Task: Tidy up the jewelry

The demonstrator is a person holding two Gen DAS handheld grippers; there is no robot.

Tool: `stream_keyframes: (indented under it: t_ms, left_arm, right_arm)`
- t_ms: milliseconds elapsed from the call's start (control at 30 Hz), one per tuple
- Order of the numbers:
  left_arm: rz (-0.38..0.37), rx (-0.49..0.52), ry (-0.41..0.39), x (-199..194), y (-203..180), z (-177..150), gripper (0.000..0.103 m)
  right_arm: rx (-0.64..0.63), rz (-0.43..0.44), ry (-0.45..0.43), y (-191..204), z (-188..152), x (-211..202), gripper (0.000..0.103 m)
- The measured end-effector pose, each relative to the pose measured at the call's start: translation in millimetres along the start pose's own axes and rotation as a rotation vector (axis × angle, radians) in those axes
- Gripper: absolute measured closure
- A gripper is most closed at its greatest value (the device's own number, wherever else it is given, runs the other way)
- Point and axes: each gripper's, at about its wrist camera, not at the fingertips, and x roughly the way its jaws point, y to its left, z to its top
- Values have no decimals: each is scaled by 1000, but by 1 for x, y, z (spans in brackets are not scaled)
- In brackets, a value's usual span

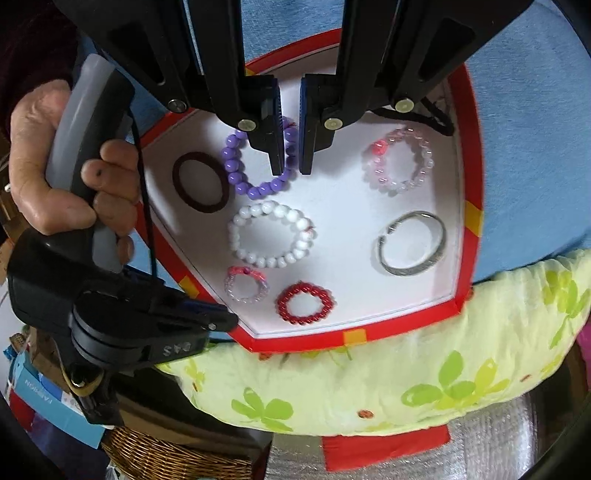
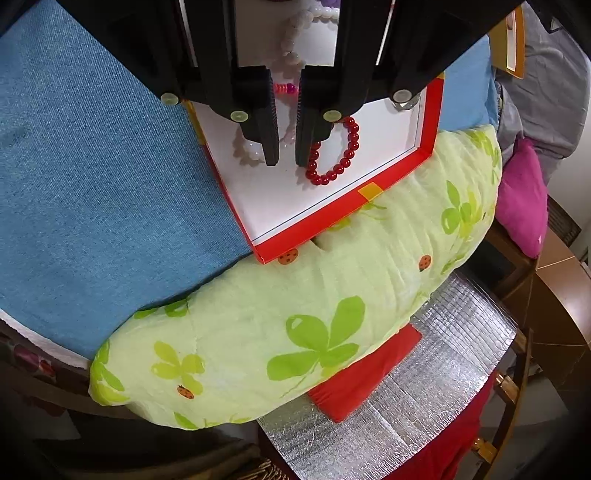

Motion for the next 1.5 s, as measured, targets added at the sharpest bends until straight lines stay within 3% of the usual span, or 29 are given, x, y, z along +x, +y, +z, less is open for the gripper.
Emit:
stream_keyframes:
  t_ms: [133, 200, 267, 300, 567, 833, 867, 933, 1000, 1500]
  left_arm:
    - [24, -17, -17, -8, 4, 3, 85]
    - [50, -29, -33, -14, 7, 3, 58]
    - [93, -29, -61, -21, 7, 3, 43]
    - [119, -27, -73, -25, 7, 1, 39]
    - [257, -74, -73, -41, 15, -10, 34]
    - [370, -94, -138, -77, 11, -24, 30]
    - [378, -94, -146, -81, 10, -26, 30]
    - [403, -86, -168, -92, 8, -33, 29]
    - [418, -77, -180, -99, 6, -38, 29]
    - [478, -109, -236, -159, -8, -81, 29]
  right_arm:
    - [-11, -3, 19, 1, 0, -2, 91]
    - [-18, -9, 35, 2, -1, -6, 90]
    - [-23, -4, 55, 3, -3, -9, 83]
    - [-25, 0, 62, 3, -4, -11, 78]
    - [-141, -30, 99, 9, -23, -35, 77]
    - [-215, -43, 88, 10, -41, -71, 76]
    - [-229, -44, 87, 11, -44, -74, 75]
    - [-271, -53, 80, 15, -53, -85, 61]
    - [-327, -67, 71, 18, -68, -99, 50]
    - [-502, -100, -31, 41, -126, -192, 50]
